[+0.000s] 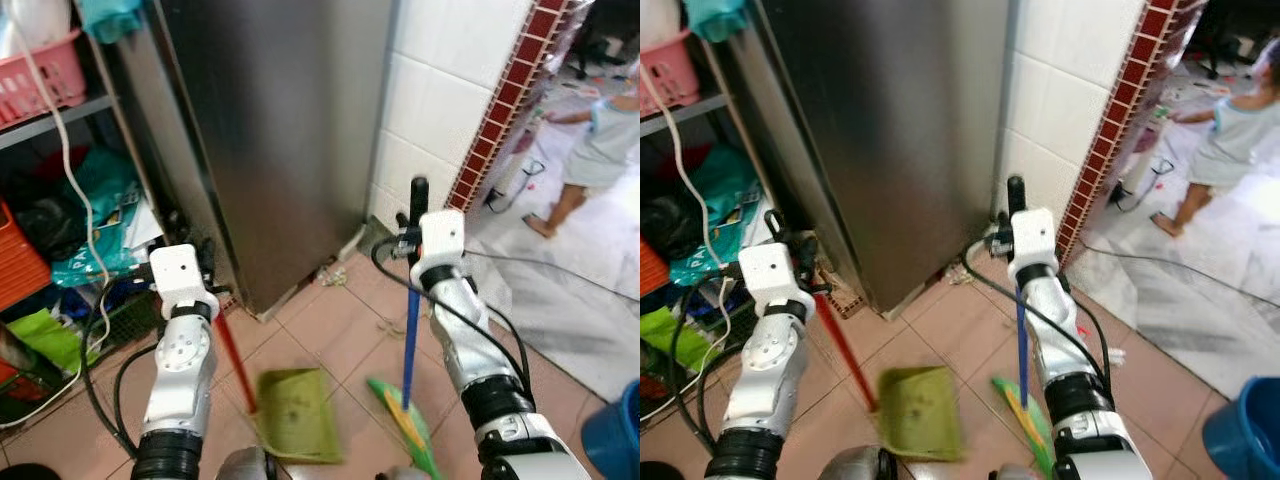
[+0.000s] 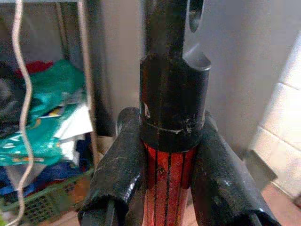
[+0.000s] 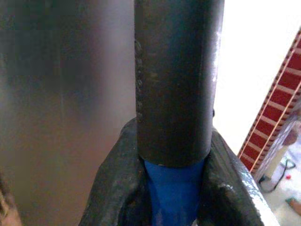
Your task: Sweep floor
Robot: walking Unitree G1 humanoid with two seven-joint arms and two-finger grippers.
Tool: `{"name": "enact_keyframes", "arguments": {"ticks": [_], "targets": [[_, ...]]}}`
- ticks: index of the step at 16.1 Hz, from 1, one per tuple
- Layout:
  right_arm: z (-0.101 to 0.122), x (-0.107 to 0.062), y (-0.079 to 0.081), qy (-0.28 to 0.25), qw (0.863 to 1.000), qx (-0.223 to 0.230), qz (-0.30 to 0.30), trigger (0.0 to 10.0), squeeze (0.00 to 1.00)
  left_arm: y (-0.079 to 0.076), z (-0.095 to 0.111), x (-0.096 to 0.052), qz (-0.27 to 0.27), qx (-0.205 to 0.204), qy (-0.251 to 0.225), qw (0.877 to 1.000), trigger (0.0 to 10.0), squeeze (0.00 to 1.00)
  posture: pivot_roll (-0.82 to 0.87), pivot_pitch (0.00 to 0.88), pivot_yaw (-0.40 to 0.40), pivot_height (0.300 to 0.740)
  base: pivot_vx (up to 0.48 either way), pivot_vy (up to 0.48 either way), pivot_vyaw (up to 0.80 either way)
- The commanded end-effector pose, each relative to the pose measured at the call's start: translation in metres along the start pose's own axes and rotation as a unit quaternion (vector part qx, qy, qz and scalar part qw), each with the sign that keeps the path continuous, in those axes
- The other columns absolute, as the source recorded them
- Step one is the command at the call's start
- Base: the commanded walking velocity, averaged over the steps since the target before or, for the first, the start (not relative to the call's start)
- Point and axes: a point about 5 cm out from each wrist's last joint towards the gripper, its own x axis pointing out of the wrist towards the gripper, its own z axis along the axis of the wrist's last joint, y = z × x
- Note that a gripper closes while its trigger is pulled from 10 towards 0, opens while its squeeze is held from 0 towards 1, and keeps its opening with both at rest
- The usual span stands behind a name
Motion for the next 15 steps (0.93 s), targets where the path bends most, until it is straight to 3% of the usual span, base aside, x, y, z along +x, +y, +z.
{"name": "enact_keyframes", "arguments": {"ticks": [1,5,15], "targets": [[0.028,0.012,0.0,-0.055,0.998,0.004,0.0,10.0,0.0,0.001,0.015,0.004,-0.001,0.007,-0.035,0.999,10.0,0.0,-0.07,0.0,0.023,0.74,0.0,0.0,0.0],[0.042,0.016,-0.003,-0.079,0.997,0.008,-0.006,10.0,0.0,0.003,0.017,0.003,-0.004,0.006,-0.04,0.999,10.0,0.0,-0.07,0.0,0.021,0.74,0.141,0.0,0.0],[0.068,0.022,-0.007,-0.121,0.993,-0.002,-0.015,10.0,0.0,0.0,0.018,0.003,-0.012,0.004,-0.045,0.999,10.0,0.0,-0.07,0.0,0.022,0.74,0.437,0.0,0.0]]}}
